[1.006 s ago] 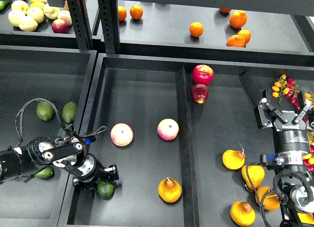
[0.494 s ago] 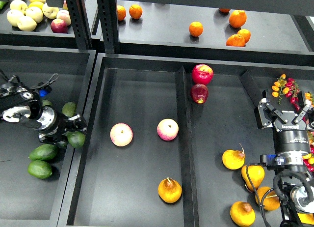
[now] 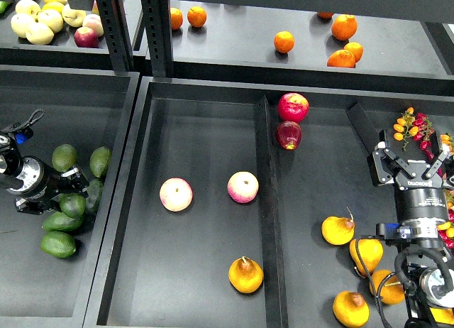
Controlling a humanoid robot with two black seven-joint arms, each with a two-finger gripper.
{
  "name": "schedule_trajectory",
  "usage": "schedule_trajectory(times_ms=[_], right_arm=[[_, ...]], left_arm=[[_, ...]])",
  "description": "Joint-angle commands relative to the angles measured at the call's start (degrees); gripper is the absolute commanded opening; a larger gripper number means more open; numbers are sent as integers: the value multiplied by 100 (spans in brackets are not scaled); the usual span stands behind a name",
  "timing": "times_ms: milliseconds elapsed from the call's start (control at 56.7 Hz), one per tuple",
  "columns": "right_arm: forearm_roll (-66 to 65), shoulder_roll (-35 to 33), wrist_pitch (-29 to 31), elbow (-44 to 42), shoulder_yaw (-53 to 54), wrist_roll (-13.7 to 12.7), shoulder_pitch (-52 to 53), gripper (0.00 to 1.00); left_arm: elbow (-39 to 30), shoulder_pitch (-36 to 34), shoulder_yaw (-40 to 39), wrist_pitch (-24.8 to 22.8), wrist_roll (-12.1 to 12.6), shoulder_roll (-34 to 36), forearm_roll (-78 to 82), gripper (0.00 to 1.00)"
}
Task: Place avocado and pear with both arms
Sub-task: 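Carry the avocado with the left gripper into the avocado bin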
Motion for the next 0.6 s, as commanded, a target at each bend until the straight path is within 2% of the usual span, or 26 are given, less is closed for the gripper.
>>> schedule_trajectory(times_ms=[0,582], right_arm=[[-1,-2,0,-1,-1,1,-1,100],[7,-2,8,-1,26,1,-10,100]], left_arm=[[74,103,0,2,1,4,8,27],[162,357,0,2,1,-75,-230,35]])
